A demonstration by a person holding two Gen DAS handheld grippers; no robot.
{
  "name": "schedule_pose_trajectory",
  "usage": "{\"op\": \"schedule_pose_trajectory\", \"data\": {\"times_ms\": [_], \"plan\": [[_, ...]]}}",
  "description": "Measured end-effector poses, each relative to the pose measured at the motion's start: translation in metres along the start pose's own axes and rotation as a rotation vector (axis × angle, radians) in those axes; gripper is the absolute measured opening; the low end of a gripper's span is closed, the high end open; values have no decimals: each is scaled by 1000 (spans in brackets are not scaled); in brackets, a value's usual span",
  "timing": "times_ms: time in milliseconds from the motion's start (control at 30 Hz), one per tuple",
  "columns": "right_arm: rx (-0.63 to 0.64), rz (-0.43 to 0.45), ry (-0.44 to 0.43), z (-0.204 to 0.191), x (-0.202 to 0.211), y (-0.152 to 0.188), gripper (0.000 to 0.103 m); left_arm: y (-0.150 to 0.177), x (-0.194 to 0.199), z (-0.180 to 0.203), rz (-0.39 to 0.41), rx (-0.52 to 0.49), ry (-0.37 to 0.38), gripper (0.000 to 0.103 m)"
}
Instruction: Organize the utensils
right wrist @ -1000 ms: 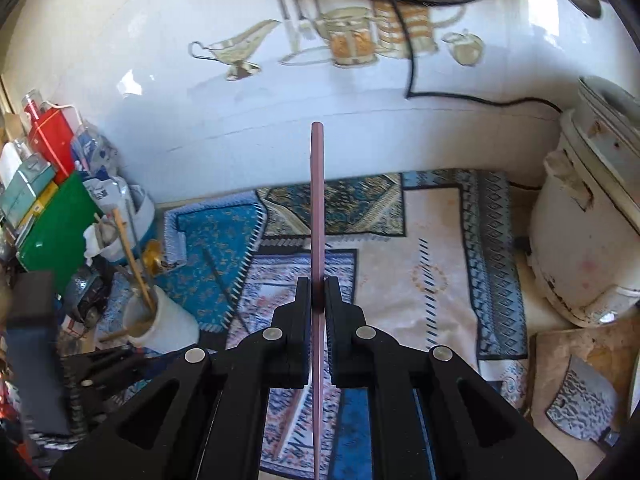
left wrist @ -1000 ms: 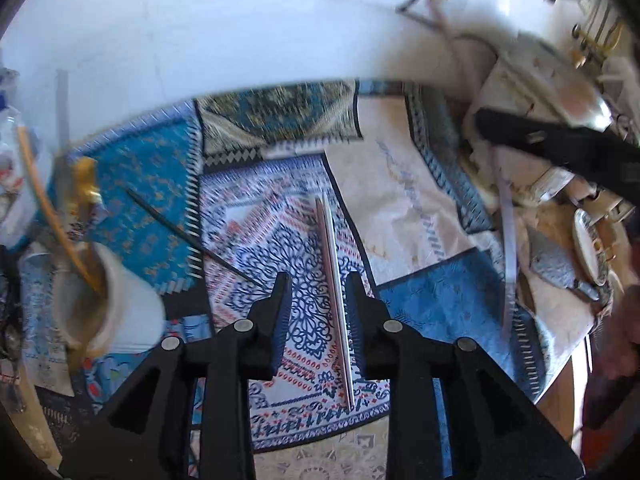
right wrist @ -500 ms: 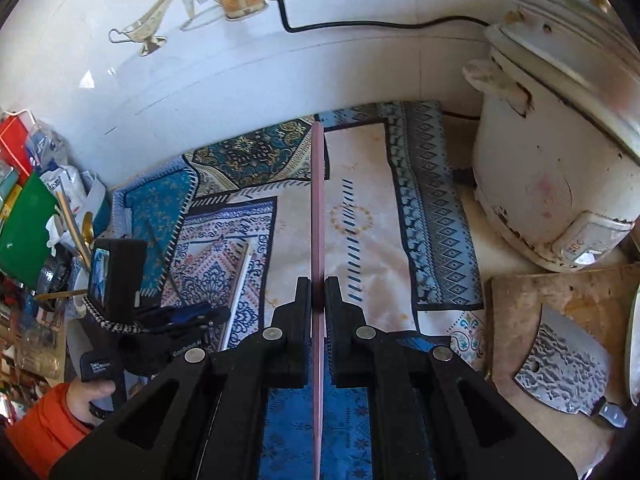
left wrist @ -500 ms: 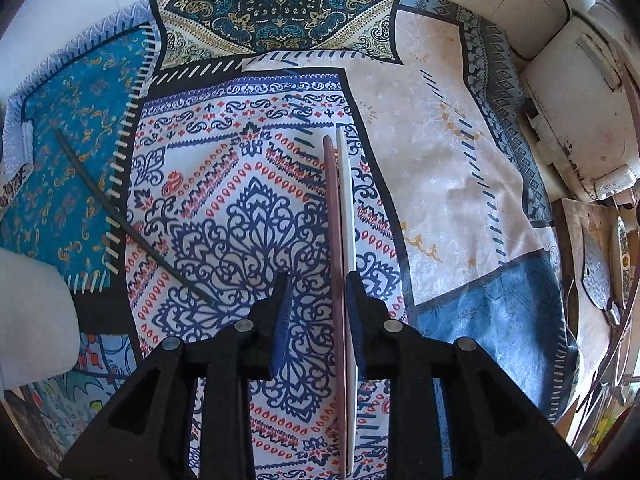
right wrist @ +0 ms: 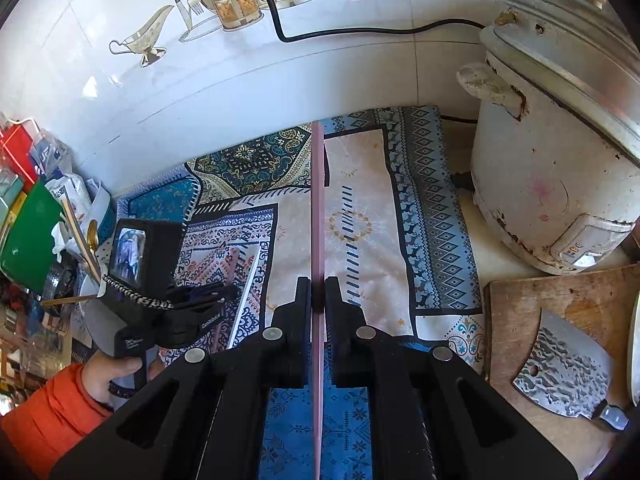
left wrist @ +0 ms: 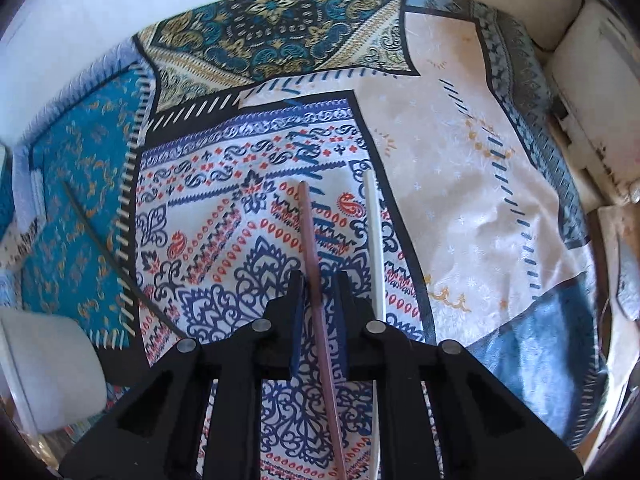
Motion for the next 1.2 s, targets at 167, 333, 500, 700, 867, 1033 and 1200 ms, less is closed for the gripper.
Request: {"op": "schedule_pose_trajectory", "data": {"times_ms": [167, 333, 500, 700, 867, 1033, 1200], "plan": [[-1, 12, 0, -2, 1, -1, 6, -3, 4, 7, 2, -24, 24, 4], [15, 32, -2, -9, 2, -5, 6, 11, 29, -4, 30, -6, 48, 4], [41, 52, -12, -24, 0, -12, 6, 27, 84, -28, 137, 24, 64, 4], [89, 83, -46, -54, -1, -26, 6, 49, 144, -43, 290, 91, 73, 4], [149, 106, -86, -89, -5, -39, 6, 46, 185, -80, 419, 162, 51, 4], [209, 127, -137, -127, -13, -49, 6, 49, 234, -128, 531, 255, 33, 4], [258, 137, -202, -171, -28, -58, 6, 50, 269, -180, 618, 350, -10, 4]]}}
Point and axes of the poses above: each gripper's, at about its wrist camera, not at the fingertips, and x roughly against the way its jaws point, z to its right, y to its underside, the point moved 3 cm from there along -x, roughly the way its jaws point, and after that the axes turned 14 degrees about -y, right-handed, at the moved point
